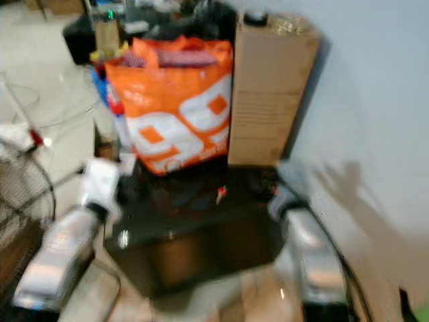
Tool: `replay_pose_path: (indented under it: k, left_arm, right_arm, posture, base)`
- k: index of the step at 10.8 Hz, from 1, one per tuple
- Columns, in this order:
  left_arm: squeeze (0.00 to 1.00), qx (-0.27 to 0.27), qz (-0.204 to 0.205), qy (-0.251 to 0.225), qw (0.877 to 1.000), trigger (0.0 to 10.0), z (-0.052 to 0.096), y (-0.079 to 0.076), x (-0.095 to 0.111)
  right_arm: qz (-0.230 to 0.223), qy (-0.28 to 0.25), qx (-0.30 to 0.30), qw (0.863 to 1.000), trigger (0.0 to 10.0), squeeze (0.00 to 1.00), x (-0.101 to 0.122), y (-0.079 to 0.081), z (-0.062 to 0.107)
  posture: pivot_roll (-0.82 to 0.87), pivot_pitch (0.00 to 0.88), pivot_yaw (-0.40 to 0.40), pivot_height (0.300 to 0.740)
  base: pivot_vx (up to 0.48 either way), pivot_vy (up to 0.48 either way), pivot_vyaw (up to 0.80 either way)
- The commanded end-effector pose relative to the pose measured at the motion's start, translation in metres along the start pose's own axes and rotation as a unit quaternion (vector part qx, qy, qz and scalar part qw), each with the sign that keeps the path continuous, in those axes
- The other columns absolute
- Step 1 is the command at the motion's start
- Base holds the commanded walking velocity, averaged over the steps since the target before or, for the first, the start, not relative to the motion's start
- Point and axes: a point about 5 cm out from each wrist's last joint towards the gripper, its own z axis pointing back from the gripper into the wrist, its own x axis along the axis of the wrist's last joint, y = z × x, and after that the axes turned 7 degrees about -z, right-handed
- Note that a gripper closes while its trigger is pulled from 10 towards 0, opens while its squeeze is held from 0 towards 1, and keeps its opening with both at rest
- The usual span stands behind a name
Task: Hang keys on a hook
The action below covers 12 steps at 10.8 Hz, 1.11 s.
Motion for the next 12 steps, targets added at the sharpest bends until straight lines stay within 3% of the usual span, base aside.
replay_pose_path:
  k: [1,4,7,12]
  left_arm:
    - [0.13,-0.008,-0.002,-0.012,1.0,10.0,-0.002,-0.005,0.006]
    - [0.13,-0.012,-0.003,-0.014,1.0,10.0,-0.004,-0.006,0.007]
    - [0.13,-0.013,-0.006,-0.013,1.0,10.0,-0.005,-0.006,0.006]
    - [0.13,-0.015,-0.007,-0.013,1.0,10.0,-0.006,-0.009,0.005]
  right_arm:
    - [0.008,-0.004,-0.016,1.0,10.0,1.0,0.003,-0.01,0.002]
    - [0.014,-0.001,-0.011,1.0,10.0,1.0,0.002,-0.011,0.001]
    - [0.029,0.008,-0.002,1.0,10.0,1.0,0.002,-0.01,-0.005]
    - [0.051,0.04,0.005,0.998,10.0,1.0,-0.004,-0.013,-0.011]
  posture:
    - [-0.03,0.0,0.03,0.74]
    - [-0.03,0.0,0.034,0.74]
    - [-0.03,0.0,0.03,0.74]
    - [-0.03,0.0,0.018,0.74]
  base:
    - [0.322,0.0,0.0]
    - [0.325,0.0,0.0]
    - [0.32,0.0,0.73]
    - [0.326,0.0,0.0]
